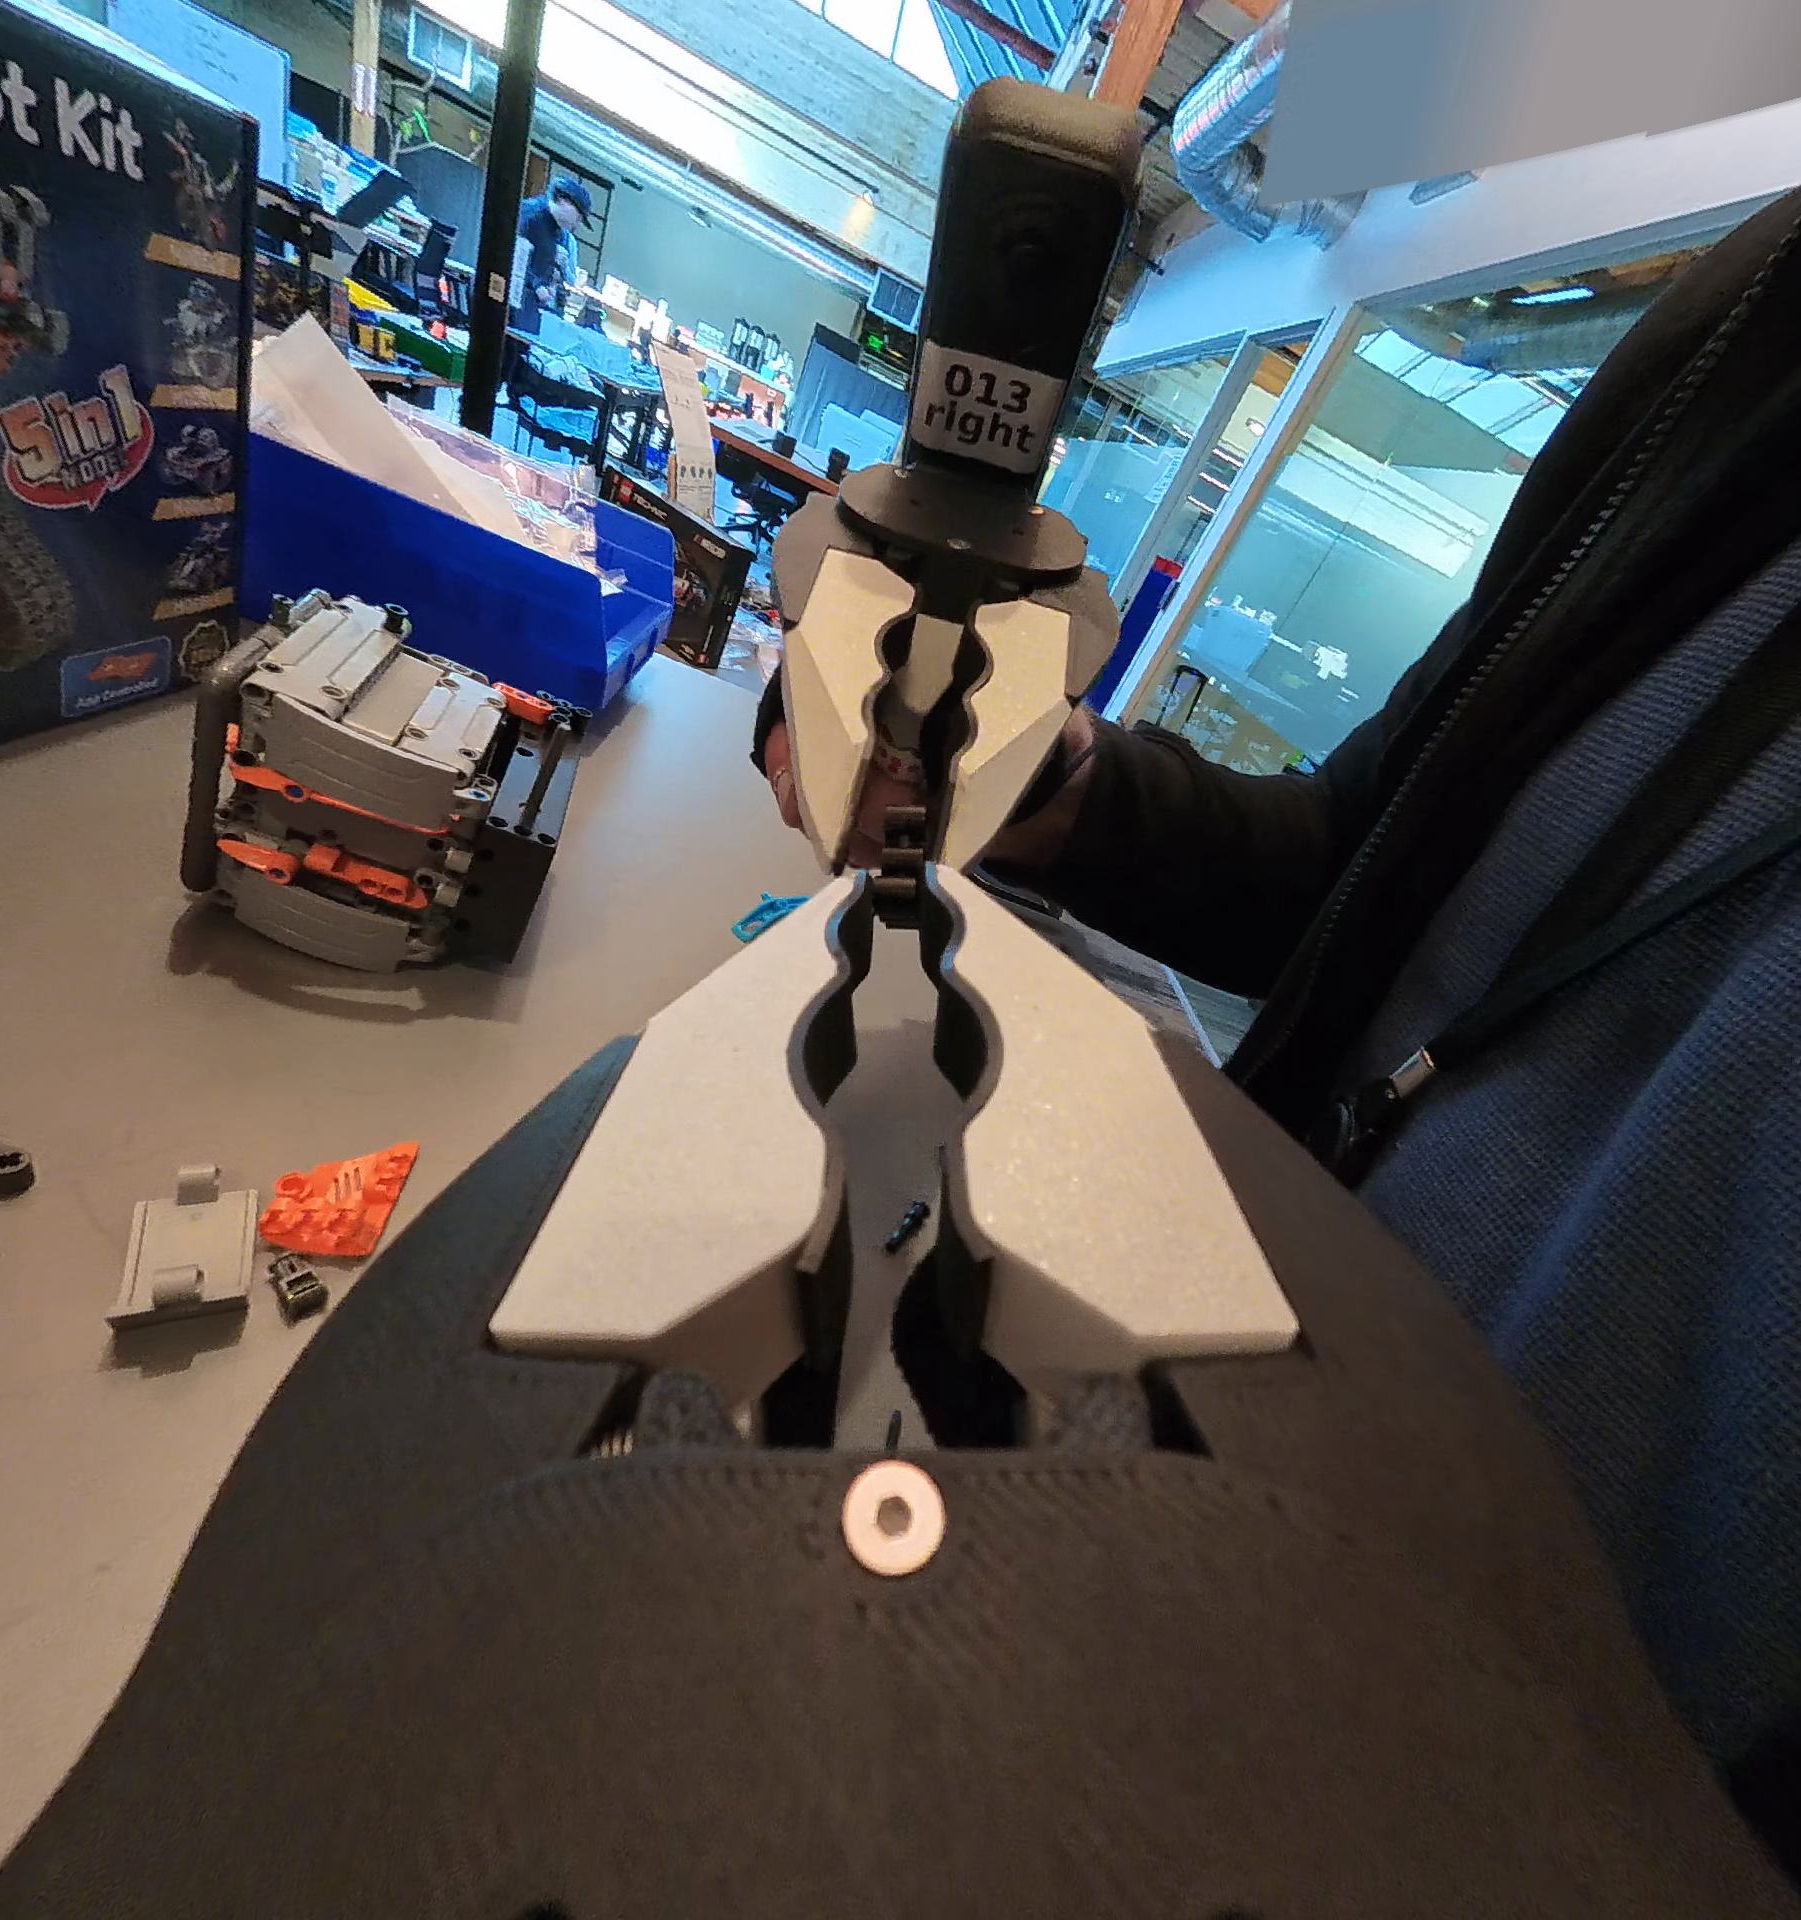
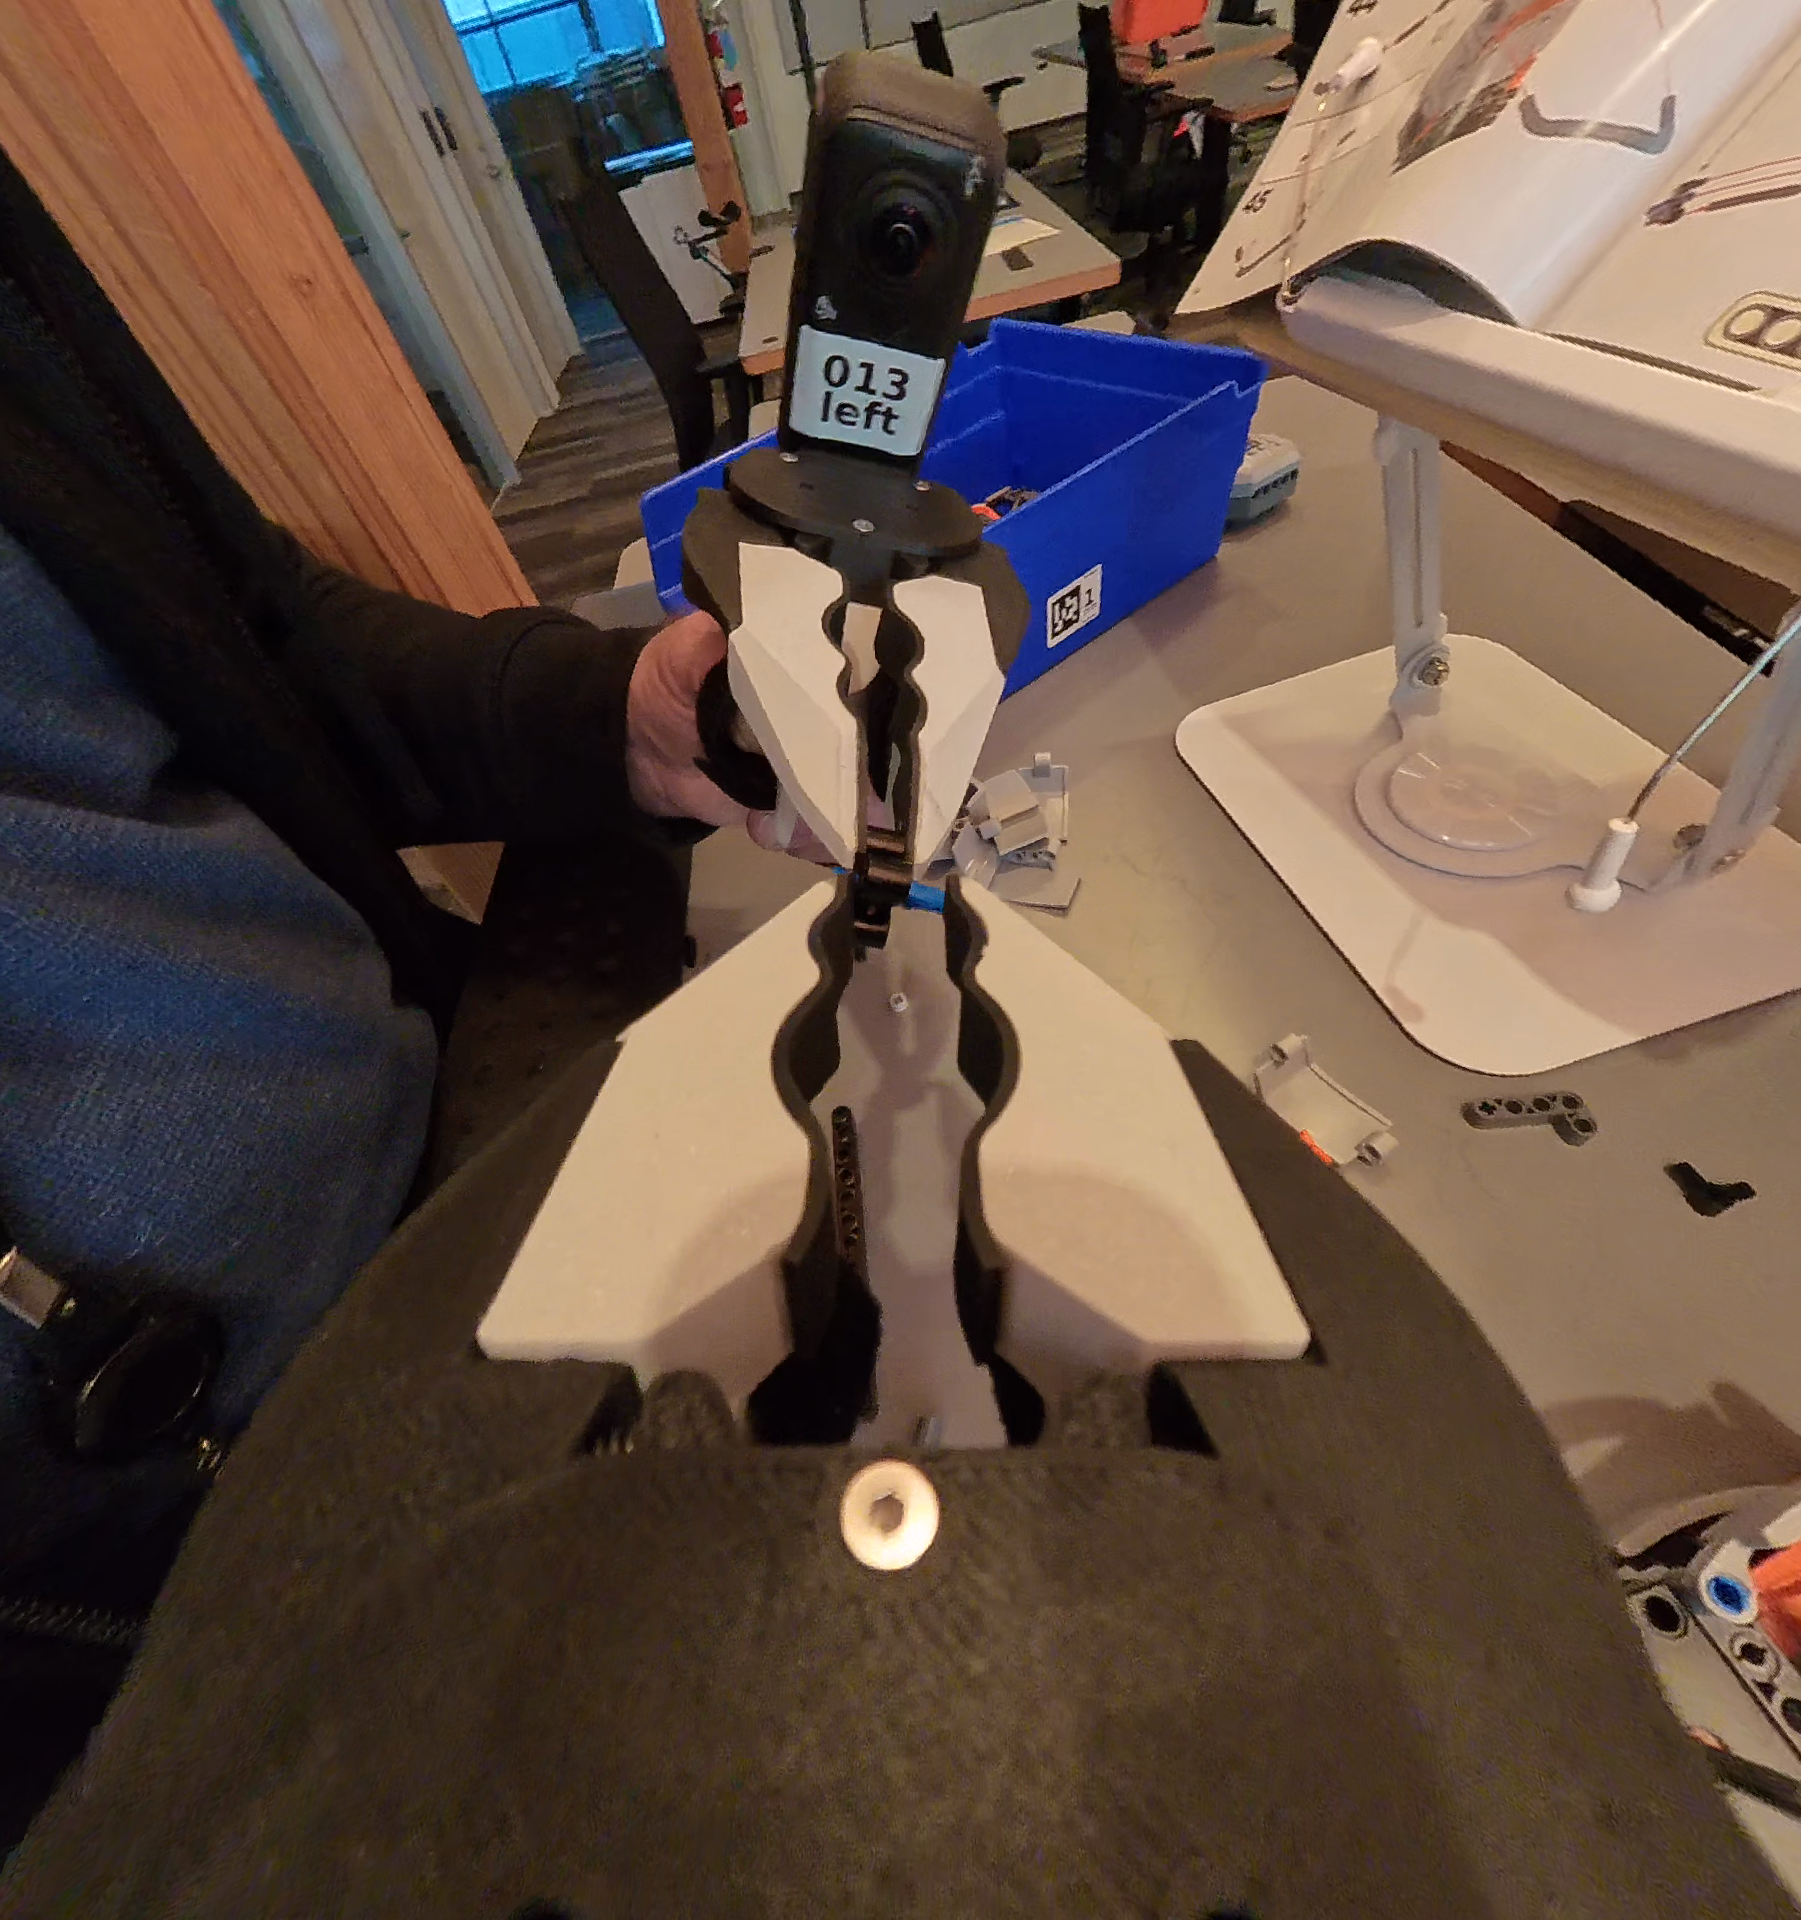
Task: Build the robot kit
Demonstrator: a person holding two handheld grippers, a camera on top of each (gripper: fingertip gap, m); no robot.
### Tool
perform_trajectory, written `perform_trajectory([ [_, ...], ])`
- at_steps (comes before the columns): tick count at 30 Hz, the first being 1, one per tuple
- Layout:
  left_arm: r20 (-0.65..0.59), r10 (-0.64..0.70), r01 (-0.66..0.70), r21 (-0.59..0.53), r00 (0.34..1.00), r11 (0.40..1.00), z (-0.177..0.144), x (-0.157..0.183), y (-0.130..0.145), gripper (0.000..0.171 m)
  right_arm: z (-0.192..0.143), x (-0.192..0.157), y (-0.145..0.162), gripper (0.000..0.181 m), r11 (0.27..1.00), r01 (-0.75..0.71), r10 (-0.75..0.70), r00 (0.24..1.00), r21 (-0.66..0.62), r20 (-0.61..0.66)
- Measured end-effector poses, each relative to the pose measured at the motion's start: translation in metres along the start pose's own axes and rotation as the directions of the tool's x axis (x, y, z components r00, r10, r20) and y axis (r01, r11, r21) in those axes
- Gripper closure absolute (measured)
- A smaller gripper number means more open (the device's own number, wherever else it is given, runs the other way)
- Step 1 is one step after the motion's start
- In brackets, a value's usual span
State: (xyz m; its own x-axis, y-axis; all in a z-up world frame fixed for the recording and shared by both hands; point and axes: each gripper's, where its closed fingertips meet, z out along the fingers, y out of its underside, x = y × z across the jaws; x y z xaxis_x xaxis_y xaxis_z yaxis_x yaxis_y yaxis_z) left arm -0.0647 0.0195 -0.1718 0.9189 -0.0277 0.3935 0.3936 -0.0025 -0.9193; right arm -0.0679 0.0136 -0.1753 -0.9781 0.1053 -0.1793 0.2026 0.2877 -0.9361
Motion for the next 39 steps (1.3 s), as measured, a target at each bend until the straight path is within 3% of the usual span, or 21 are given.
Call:
perform_trajectory([
  [9, 0.04, 0.014, -0.015, 0.032, 0.999, 0.999, -0.004, -0.009, -0.007, 0.166, 0.001, 0.01, 0.0, 0.146, 0.981, -0.171, 0.174, 0.984, 0.096, -0.026],
  [16, 0.029, 0.019, -0.02, 0.048, 0.999, 0.999, 0.001, -0.008, -0.012, 0.166, 0.004, 0.006, -0.002, 0.156, 0.989, -0.122, 0.127, 0.99, 0.085, -0.058],
  [21, -0.006, 0.006, -0.005, 0.062, 1.0, 0.998, 0.002, -0.004, -0.015, 0.166, 0.005, 0.001, -0.002, 0.142, 0.992, -0.108, 0.109, 0.994, 0.073, -0.013],
  [24, -0.025, 0.0, 0.002, 0.072, 1.0, 0.997, 0.002, -0.002, -0.017, 0.166, 0.002, 0.0, -0.007, 0.155, 0.991, -0.089, 0.089, 0.996, 0.097, 0.014],
  [39, -0.058, -0.023, 0.029, 0.109, 0.998, 0.994, 0.002, 0.003, -0.021, 0.167, 0.002, -0.003, -0.01, 0.159, 0.997, -0.015, 0.016, 1.0, 0.078, -0.013],
])
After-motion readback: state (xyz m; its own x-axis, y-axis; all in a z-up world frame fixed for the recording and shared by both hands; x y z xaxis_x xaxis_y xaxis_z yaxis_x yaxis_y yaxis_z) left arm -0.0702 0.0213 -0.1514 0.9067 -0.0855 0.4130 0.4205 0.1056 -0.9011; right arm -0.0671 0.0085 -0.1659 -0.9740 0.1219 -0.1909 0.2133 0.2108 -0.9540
